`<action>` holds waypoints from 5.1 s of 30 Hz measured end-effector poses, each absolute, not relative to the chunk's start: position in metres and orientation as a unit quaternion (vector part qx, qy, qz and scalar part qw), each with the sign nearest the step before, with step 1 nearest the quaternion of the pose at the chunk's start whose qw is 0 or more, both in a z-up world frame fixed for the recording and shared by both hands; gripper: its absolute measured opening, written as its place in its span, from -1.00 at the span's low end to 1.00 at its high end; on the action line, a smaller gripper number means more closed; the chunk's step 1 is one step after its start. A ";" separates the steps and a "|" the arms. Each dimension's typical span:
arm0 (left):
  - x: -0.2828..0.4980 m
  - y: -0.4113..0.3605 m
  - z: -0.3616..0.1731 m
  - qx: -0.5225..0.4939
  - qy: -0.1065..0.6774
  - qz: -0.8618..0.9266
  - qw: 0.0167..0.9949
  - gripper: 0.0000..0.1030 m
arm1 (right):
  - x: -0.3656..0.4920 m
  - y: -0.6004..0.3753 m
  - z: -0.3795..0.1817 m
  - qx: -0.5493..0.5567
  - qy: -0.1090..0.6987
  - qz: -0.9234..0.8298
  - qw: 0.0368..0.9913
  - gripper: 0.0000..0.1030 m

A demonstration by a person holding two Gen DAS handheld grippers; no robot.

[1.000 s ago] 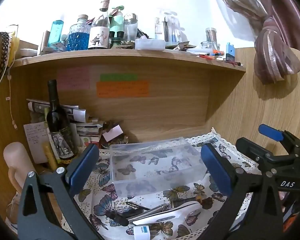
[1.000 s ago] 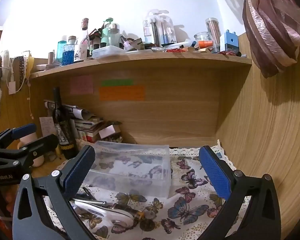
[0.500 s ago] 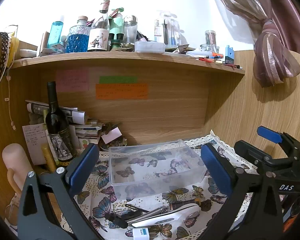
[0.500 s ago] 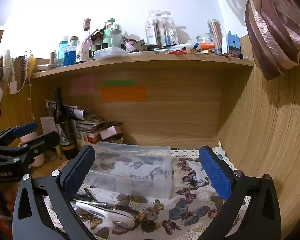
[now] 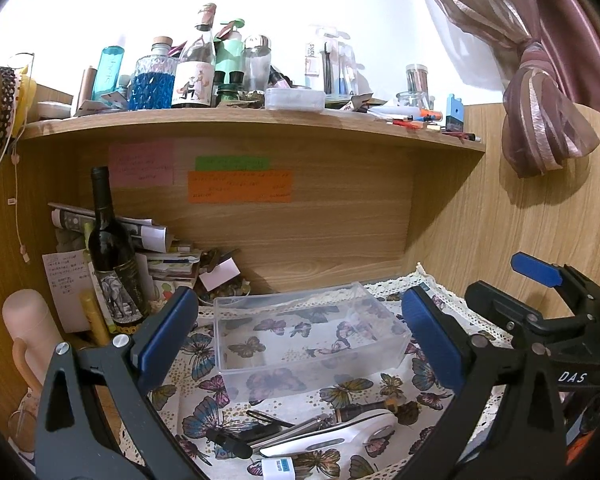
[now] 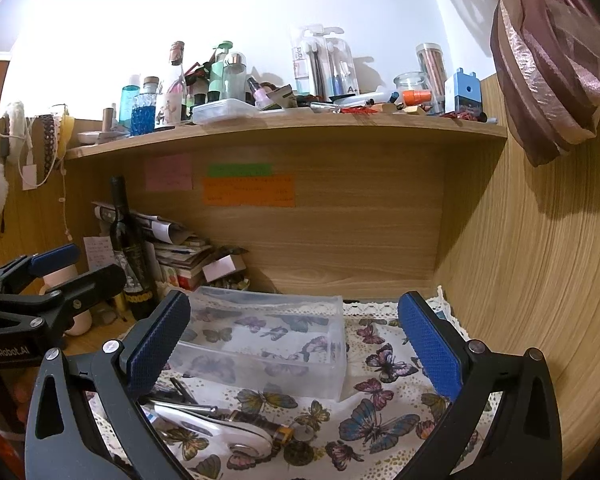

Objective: Organize rigid objects

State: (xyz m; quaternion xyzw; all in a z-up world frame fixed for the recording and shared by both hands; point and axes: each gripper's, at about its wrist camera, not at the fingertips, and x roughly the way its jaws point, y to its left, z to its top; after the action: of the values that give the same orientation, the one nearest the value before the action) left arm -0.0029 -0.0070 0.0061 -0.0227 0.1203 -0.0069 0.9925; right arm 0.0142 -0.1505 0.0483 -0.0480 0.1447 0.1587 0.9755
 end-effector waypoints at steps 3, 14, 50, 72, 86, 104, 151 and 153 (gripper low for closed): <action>-0.003 -0.007 0.006 -0.022 0.120 -0.007 0.992 1.00 | 0.014 -0.150 0.049 -0.048 0.145 0.160 0.975 1.00; -0.005 -0.007 0.008 -0.026 0.117 -0.009 0.993 1.00 | 0.012 -0.149 0.051 -0.050 0.141 0.161 0.976 1.00; 0.001 -0.001 -0.002 -0.033 0.140 -0.021 0.989 0.87 | 0.013 -0.148 0.047 -0.052 0.139 0.169 0.974 1.00; 0.010 0.025 -0.090 -0.032 0.295 0.007 0.955 0.59 | 0.046 -0.173 -0.048 -0.053 0.330 0.147 0.931 0.49; 0.013 0.020 -0.139 -0.060 0.374 -0.032 0.925 0.40 | 0.064 -0.164 -0.098 -0.049 0.414 0.166 0.894 -0.08; 0.016 0.018 -0.147 -0.071 0.377 -0.037 0.923 -0.10 | 0.062 -0.166 -0.091 -0.051 0.390 0.160 0.905 -0.45; 0.189 0.029 -0.098 -0.026 0.394 -0.058 0.917 -0.09 | 0.182 -0.104 -0.058 -0.095 0.375 0.185 0.903 -0.45; 0.193 0.027 -0.101 -0.025 0.400 -0.059 0.914 -0.09 | 0.186 -0.103 -0.063 -0.091 0.386 0.186 0.899 -0.45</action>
State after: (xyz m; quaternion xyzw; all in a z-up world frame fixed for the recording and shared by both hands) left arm 0.1930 0.0268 -0.1010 -0.0251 0.3999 -0.0595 0.9143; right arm 0.1864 -0.1033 -0.0627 -0.0914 0.3861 0.1857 0.8989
